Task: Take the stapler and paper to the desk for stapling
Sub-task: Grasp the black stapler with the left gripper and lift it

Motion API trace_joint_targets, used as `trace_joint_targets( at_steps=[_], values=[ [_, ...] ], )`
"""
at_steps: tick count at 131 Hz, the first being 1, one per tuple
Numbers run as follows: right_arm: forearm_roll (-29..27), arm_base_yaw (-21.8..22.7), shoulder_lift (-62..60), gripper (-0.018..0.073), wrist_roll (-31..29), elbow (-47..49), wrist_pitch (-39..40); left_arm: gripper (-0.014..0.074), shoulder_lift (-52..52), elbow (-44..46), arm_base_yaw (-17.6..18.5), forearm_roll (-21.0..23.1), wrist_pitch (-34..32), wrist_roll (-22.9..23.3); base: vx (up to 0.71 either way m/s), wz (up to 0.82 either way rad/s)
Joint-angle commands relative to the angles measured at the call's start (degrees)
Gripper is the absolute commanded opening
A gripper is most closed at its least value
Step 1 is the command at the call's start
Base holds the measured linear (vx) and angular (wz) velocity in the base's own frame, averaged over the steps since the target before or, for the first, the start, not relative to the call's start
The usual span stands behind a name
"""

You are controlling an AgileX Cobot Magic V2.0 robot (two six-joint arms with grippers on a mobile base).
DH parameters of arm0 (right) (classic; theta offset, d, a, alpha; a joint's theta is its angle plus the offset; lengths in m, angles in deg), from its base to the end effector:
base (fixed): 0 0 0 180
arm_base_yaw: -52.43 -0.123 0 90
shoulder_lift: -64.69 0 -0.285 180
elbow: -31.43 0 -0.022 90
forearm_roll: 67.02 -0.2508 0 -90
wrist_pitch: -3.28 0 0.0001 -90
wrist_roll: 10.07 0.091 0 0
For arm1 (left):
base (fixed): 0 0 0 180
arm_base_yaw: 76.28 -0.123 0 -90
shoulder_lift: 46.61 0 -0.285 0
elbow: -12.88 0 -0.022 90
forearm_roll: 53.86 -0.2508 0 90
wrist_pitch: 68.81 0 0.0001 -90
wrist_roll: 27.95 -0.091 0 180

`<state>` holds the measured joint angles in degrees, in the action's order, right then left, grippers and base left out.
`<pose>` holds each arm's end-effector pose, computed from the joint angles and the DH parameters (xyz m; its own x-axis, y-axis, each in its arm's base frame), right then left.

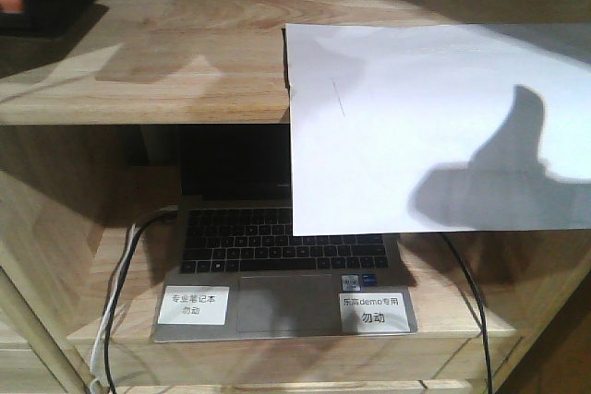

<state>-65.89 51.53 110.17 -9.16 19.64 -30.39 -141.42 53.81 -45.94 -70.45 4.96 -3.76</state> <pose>0.0902 0.0004 0.4787 -0.0163 -0.0008 -0.9999 -0.0048 1.0000 -0.0007 0.2572 -0.1216 0.5199 -0.5884 -0.0263 -0.8082 0.1072 0.9881 -0.1102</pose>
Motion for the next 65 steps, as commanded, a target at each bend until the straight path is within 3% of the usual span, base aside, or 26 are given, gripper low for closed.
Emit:
trace_joint_targets(
  at_steps=[1, 35, 65],
  values=[
    [0.24, 0.37, 0.49, 0.0435, -0.36, 1.38, 4.63, -0.0006, 5.84, -1.77, 1.47, -0.30, -6.94, -1.07, 0.00, 0.00],
    [0.24, 0.37, 0.49, 0.0435, -0.36, 1.38, 4.63, -0.0006, 20.15, -21.80, 2.27, 2.64, -20.92, -1.95, 0.00, 0.00],
    [0.24, 0.37, 0.49, 0.0435, -0.36, 1.38, 4.63, -0.0006, 34.64, -42.79, 2.27, 5.93, -34.84, -7.73, 0.00, 0.00]
  ],
)
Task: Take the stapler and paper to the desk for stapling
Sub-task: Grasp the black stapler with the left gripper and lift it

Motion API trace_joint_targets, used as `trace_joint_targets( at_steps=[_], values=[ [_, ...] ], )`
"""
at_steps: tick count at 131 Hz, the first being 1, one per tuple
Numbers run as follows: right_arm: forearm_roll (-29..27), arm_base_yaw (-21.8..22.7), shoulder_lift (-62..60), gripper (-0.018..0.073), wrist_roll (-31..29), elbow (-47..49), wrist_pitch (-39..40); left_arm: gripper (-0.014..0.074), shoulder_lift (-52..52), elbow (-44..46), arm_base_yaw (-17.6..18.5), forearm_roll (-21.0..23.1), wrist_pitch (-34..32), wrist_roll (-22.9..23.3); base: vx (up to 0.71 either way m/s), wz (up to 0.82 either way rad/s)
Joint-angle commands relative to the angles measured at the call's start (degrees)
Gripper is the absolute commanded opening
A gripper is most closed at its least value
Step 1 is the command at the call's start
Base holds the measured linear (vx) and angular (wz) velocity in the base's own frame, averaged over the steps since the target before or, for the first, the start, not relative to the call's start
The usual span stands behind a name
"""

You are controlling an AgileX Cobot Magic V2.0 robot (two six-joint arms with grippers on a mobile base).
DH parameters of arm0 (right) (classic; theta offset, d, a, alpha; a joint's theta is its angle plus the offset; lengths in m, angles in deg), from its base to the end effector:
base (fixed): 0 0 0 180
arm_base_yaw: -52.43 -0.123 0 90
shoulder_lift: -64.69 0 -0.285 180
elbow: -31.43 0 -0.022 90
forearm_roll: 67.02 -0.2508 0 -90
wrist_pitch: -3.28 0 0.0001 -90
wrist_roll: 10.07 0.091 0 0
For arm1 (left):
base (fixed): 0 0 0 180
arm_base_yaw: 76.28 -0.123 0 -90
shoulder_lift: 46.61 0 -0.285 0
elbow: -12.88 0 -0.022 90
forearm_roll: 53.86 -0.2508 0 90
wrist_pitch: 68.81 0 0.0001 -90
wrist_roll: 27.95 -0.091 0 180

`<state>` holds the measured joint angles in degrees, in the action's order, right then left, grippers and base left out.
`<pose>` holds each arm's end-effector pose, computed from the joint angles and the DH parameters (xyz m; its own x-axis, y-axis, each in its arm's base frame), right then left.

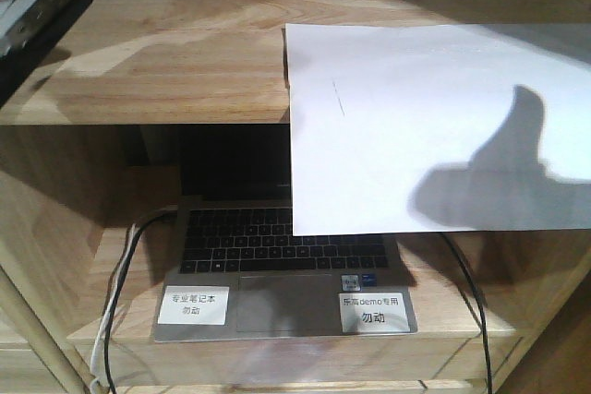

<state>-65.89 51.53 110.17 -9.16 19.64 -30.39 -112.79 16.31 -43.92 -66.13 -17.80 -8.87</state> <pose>0.0902 0.0004 0.4787 -0.0163 -0.0008 -0.9999 -0.0048 1.0000 -0.0007 0.1603 -0.0838 0.4828 -0.4034 0.0270 -0.9146 0.3269 0.9378 -0.1165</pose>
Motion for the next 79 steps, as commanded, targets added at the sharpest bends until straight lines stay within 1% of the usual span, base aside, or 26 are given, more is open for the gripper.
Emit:
trace_joint_targets(
  at_steps=[1, 16, 19, 22, 23, 36, 45, 61, 79],
  values=[
    [0.24, 0.37, 0.49, 0.0435, -0.36, 1.38, 4.63, -0.0006, 6.42, -5.83, 0.25, 2.15, -12.84, -3.00, 0.00, 0.00],
    [0.24, 0.37, 0.49, 0.0435, -0.36, 1.38, 4.63, -0.0006, 13.20, -14.28, 0.25, 7.52, -17.99, -7.62, 0.00, 0.00],
    [0.24, 0.37, 0.49, 0.0435, -0.36, 1.38, 4.63, -0.0006, 14.74, -16.10, 0.25, 8.81, -18.98, -9.81, 0.00, 0.00],
    [0.24, 0.37, 0.49, 0.0435, -0.36, 1.38, 4.63, -0.0006, 15.86, -17.41, 0.25, 9.63, -19.58, -10.70, 0.00, 0.00],
    [0.24, 0.37, 0.49, 0.0435, -0.36, 1.38, 4.63, -0.0006, 16.23, -17.84, 0.25, 10.18, -19.91, -11.64, 0.00, 0.00],
    [0.24, 0.37, 0.49, 0.0435, -0.36, 1.38, 4.63, -0.0006, 21.47, -24.15, 0.25, 13.67, -21.87, -18.09, 0.00, 0.00],
    [0.24, 0.37, 0.49, 0.0435, -0.36, 1.38, 4.63, -0.0006, 24.66, -28.02, 0.25, 15.98, -22.35, -20.67, 0.00, 0.00],
    [0.24, 0.37, 0.49, 0.0435, -0.36, 1.38, 4.63, -0.0006, 29.88, -33.82, 0.25, 18.48, -22.35, -22.03, 0.00, 0.00],
    [0.24, 0.37, 0.49, 0.0435, -0.36, 1.38, 4.63, -0.0006, 35.33, -38.37, 0.25, 18.48, -22.30, -22.03, 0.00, 0.00]
  ],
)
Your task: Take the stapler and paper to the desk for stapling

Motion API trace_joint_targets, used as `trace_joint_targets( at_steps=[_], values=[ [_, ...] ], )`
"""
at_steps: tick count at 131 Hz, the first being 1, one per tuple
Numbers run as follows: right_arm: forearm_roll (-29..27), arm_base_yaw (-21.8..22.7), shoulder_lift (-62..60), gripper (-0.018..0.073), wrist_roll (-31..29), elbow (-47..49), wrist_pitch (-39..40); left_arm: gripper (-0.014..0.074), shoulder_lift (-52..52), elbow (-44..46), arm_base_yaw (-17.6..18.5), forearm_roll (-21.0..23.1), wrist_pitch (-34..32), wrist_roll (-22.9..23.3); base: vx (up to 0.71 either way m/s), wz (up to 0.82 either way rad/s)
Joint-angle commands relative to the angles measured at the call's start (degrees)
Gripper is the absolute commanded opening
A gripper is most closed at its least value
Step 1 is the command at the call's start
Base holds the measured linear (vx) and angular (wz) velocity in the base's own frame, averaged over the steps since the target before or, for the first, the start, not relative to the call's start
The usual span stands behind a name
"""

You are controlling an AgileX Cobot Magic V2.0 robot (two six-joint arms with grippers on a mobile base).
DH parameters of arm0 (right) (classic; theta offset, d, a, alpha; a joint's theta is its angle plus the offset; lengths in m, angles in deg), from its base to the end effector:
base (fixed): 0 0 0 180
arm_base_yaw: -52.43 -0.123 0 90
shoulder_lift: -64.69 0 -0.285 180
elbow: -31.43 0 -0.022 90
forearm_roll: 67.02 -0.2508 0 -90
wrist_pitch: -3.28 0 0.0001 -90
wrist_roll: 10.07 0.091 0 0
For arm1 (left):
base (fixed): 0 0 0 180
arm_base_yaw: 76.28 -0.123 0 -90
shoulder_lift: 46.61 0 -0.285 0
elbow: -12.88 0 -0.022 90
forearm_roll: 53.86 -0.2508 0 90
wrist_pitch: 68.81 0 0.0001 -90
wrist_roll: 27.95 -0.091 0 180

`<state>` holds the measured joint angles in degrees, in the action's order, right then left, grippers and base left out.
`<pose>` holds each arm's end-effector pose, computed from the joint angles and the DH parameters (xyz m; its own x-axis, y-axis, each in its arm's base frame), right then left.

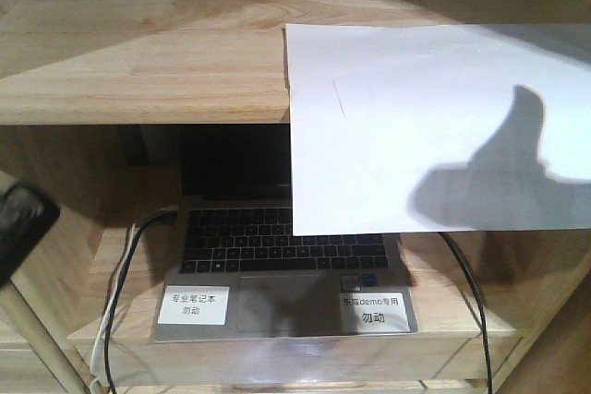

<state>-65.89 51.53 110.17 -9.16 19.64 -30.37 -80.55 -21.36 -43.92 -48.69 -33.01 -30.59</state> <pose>0.0902 0.0004 0.4788 -0.0160 -0.0008 -0.9999 -0.0048 1.0000 -0.0007 0.0620 -0.0450 0.3739 -0.2181 0.1061 -0.9701 0.5720 0.8193 -0.0390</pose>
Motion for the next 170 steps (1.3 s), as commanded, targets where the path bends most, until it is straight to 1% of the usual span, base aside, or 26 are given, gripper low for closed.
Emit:
trace_joint_targets(
  at_steps=[1, 35, 61, 170],
  values=[
    [0.24, 0.37, 0.49, 0.0435, -0.36, 1.38, 4.61, -0.0006, 3.37, -1.10, 0.25, 1.05, -7.09, -0.31, 0.00, 0.00],
    [0.24, 0.37, 0.49, 0.0435, -0.36, 1.38, 4.61, -0.0006, 12.65, -4.62, 0.25, 1.05, -6.52, -0.31, 0.00, 0.00],
    [0.24, 0.37, 0.49, 0.0435, -0.36, 1.38, 4.61, -0.0006, 16.33, -4.62, 0.15, 0.87, -6.83, -0.31, 0.00, 0.00],
    [0.24, 0.37, 0.49, 0.0435, -0.36, 1.38, 4.61, -0.0006, 16.40, -4.56, 0.15, 0.87, -6.62, -0.31, 0.00, 0.00]
  ],
)
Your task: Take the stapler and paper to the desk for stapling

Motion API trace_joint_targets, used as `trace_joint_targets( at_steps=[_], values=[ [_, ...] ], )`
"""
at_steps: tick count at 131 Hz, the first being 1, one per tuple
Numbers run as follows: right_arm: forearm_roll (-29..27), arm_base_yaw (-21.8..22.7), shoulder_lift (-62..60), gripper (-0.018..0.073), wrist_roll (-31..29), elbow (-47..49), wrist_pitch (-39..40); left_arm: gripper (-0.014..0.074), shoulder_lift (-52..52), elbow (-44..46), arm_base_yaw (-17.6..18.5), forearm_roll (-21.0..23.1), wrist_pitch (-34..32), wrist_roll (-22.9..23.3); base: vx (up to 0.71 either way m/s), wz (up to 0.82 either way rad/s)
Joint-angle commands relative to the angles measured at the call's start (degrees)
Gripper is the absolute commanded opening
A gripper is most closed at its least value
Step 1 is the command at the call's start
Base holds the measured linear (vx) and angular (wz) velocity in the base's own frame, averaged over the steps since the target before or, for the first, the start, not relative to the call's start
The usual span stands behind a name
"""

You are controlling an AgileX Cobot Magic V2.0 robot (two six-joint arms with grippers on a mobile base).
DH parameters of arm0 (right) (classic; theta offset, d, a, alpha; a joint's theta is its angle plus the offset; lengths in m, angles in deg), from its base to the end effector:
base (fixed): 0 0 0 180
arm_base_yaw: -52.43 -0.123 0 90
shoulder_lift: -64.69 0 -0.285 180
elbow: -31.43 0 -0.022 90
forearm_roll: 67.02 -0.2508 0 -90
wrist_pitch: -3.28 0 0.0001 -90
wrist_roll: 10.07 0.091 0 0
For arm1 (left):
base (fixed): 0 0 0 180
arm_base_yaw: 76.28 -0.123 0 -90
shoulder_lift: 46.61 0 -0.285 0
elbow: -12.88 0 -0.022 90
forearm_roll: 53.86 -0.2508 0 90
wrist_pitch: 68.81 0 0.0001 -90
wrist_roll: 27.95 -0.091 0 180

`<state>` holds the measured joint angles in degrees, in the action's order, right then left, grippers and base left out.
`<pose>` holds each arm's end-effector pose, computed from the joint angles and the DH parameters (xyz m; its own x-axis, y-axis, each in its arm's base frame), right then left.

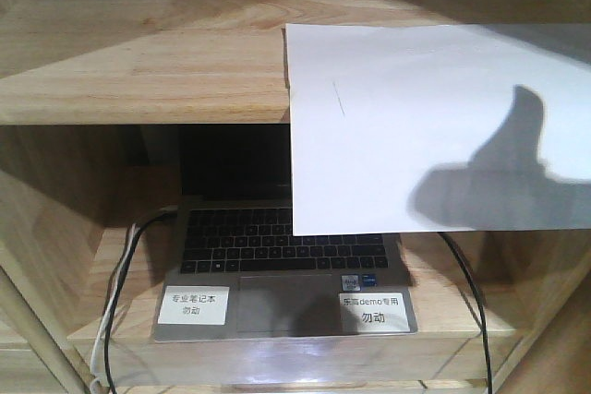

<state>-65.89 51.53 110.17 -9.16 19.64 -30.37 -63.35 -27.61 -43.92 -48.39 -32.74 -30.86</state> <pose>0.0902 0.0004 0.4788 -0.0160 -0.0008 -0.9999 -0.0048 1.0000 -0.0007 0.0114 -0.0133 0.3542 -0.0622 0.0081 -0.9980 0.5803 0.8139 -0.0295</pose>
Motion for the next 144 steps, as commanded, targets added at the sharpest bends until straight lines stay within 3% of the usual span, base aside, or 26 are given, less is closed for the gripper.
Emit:
trace_joint_targets(
  at_steps=[1, 94, 106, 129, 144],
  values=[
    [0.24, 0.37, 0.49, 0.0435, -0.36, 1.38, 4.61, -0.0006, -0.81, 1.68, 0.15, 0.57, -6.89, -0.04, 0.00, 0.00],
    [0.20, 0.37, 0.49, 0.0441, -0.36, 1.38, 4.63, -0.0006, -0.81, 1.68, 0.15, 0.57, -6.89, -0.04, 0.00, 0.00],
    [-0.45, 0.37, 0.49, 0.0494, -0.36, 1.38, 4.63, -0.0006, -0.81, 1.68, 0.15, 0.57, -6.89, -0.04, 0.00, 0.00],
    [-1.14, 0.37, 0.49, 0.0732, -0.30, 1.38, 4.63, -0.0006, -0.81, 1.68, 0.15, 0.57, -6.89, -0.04, 0.00, 0.00],
    [-1.14, 0.37, 0.49, 0.0724, -0.30, 1.38, 4.63, -0.0006, -0.81, 1.68, 0.15, 0.57, -6.89, -0.04, 0.00, 0.00]
  ],
)
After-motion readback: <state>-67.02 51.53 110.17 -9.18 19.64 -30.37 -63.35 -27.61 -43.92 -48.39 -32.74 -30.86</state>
